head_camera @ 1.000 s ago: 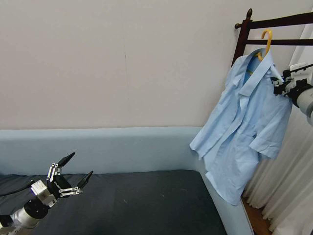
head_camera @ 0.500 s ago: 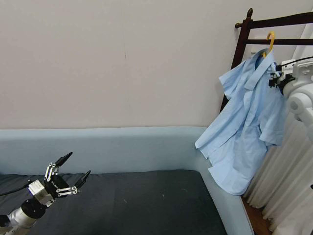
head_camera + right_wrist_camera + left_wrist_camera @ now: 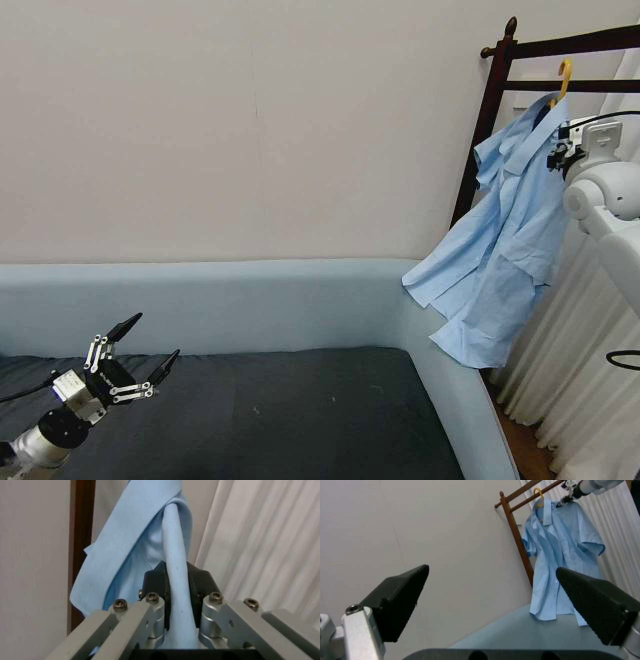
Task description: Pick up the clothes from the sofa and hang them on the clothes hanger.
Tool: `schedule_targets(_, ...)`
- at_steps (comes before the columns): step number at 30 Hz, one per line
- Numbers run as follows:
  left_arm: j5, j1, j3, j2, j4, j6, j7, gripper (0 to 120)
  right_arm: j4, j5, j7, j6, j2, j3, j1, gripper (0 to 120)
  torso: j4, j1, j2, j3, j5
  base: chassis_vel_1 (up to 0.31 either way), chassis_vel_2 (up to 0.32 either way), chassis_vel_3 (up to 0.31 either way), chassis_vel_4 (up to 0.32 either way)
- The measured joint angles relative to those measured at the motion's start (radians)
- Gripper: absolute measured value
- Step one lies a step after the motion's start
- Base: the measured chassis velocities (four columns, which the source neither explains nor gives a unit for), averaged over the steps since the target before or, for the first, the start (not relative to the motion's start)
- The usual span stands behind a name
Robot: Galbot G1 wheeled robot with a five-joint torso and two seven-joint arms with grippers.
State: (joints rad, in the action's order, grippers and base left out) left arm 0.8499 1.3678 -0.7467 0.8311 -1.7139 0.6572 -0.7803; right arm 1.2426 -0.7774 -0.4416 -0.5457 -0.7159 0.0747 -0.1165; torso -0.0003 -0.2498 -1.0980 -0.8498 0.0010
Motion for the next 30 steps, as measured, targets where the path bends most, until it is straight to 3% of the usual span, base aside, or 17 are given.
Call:
schedule_targets(17,-0.005,0.011,-0.008,0.009,-0.015,0.003,-0.002,100,-0.001,-0.006,-0.001,0.048,0.007,-0.022,0.042,8,-0.0002,0.0,0.0,0.0,0.0002,0.0,0.0,0.0,0.0)
schedule_targets(21,0.01,0.012,-0.019,0.02,-0.03,0.001,0.013,100,0.03,0.035,0.011,0.11,0.015,-0.044,0.077,19,0.0,0.0,0.0,0.0,-0.0001,0.0,0.0,0.0,0.0)
schedule_targets(24,0.001,0.012,-0.036,0.044,-0.052,-0.018,0.131,100,0.1,0.106,0.073,0.311,0.043,-0.09,0.158,34,-0.0002,0.0,0.0,0.0,0.0003,0.0,0.0,0.0,0.0)
schedule_targets(26,-0.005,0.012,-0.038,0.05,-0.056,-0.024,0.159,100,0.112,0.117,0.094,0.352,0.049,-0.099,0.173,37,-0.0003,0.0,0.0,0.0,0.0002,0.0,0.0,0.0,0.0)
schedule_targets(28,-0.028,0.017,-0.043,0.087,-0.084,-0.067,0.329,100,0.191,0.145,0.19,0.546,0.074,-0.136,0.252,47,-0.0003,0.0,0.0,0.0,0.0001,0.0,0.0,0.0,0.0)
schedule_targets(30,-0.027,0.027,-0.04,0.144,-0.154,-0.137,0.558,100,0.292,0.143,0.214,0.65,0.085,-0.189,0.358,55,-0.0001,0.0,0.0,0.0,-0.0007,0.0,0.0,0.0,0.0)
